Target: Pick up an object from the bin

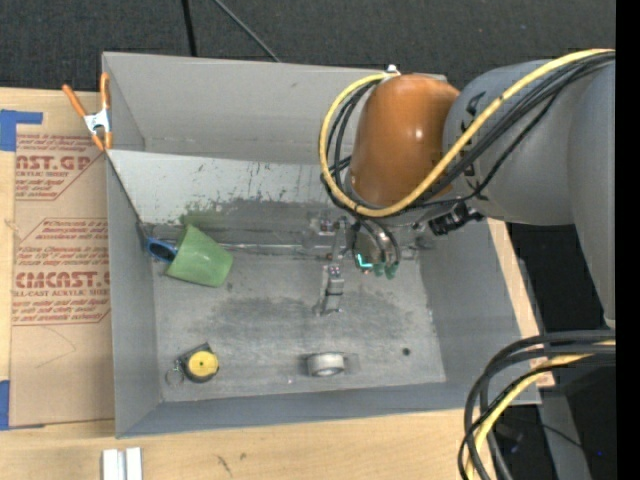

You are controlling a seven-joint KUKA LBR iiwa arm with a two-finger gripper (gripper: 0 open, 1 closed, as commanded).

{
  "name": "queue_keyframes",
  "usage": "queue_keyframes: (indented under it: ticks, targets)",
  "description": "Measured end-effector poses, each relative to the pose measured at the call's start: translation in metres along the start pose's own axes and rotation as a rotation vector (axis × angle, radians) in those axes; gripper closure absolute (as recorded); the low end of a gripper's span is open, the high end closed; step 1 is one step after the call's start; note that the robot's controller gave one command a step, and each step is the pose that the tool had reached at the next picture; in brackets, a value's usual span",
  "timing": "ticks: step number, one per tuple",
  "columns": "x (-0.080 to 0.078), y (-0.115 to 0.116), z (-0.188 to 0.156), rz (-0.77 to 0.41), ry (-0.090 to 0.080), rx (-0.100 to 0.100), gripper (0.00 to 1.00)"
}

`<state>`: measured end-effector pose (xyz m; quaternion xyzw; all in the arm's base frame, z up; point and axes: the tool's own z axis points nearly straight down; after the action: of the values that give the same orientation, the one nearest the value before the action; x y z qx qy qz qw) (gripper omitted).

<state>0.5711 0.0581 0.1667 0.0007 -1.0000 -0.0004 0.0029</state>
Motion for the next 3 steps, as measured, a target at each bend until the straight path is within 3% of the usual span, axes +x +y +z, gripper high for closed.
queue_keyframes:
  ticks: [1,2,3]
  targets:
    - [0.060,-0.006,0.100,-0.005,0.003,0.000,0.00]
    - [0.090,-0.008,0.097,0.054,-0.015,-0.001,0.00]
    - [0.078,-0.010,0.098,0.071,-0.007,-0.001,0.00]
